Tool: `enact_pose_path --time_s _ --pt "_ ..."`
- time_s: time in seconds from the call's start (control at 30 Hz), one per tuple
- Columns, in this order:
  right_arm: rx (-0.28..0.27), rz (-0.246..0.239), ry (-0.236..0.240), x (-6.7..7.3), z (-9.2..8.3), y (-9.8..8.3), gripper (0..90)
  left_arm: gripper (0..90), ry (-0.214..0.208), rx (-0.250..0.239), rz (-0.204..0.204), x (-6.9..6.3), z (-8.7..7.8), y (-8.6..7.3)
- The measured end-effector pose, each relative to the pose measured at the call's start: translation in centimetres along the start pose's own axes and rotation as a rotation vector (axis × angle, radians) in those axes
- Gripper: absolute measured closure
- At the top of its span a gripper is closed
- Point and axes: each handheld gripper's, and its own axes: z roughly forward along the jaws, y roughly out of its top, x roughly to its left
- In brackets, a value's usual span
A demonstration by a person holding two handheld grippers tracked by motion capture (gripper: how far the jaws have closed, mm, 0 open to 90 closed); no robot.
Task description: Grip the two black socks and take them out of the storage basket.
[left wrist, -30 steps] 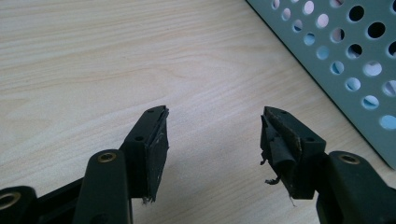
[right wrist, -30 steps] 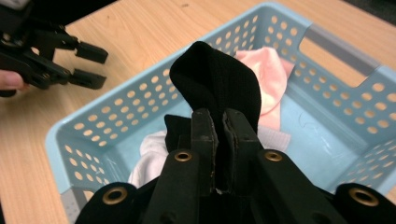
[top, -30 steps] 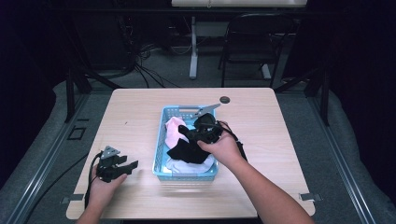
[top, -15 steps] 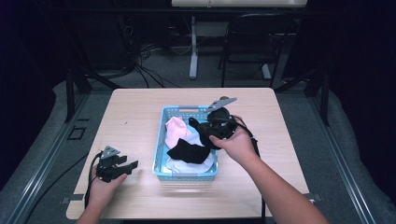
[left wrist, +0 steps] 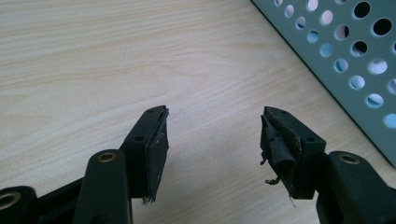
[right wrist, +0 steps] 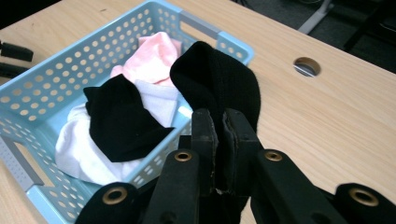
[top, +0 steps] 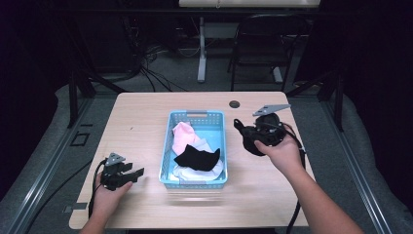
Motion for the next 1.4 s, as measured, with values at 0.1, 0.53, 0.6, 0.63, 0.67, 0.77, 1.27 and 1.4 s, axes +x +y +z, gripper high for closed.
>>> enact_pose_path --time_s 0.1,0.53,0.6,0.63,0.67,0.77,1.27,1.4 --pt "-0.007 0.021 -0.005 -0.6 -0.6 -0.6 83.4 41.8 0.001 0.001 -0.001 0.0 0.0 0.0" --pt "-0.011 0.115 -0.079 -3.7 -2.1 -4.8 83.3 41.8 0.006 0.0 -0.005 0.0 0.1 -0.1" --pt "0.005 0.114 -0.095 -3.9 -1.9 -5.5 83.3 41.7 0.006 -0.001 -0.005 0.0 0.1 -0.1" --pt "0.003 0.122 -0.104 -4.0 -1.7 -5.9 83.3 41.8 0.006 -0.001 -0.005 0.0 0.1 -0.1" --pt "0.004 0.126 -0.105 -4.2 -1.6 -6.2 83.3 41.7 0.006 -0.001 -0.004 0.0 0.1 -0.1" --pt "0.021 0.137 -0.115 -4.4 -1.3 -6.9 83.3 41.8 0.006 0.0 -0.004 0.0 0.1 -0.1" --pt "0.091 0.207 -0.172 -5.8 2.4 -12.3 83.0 41.8 0.004 0.003 -0.003 -0.1 0.1 -0.1" --pt "0.113 0.218 -0.167 -5.8 3.5 -13.2 82.3 41.7 0.004 0.003 -0.003 -0.1 0.1 -0.1"
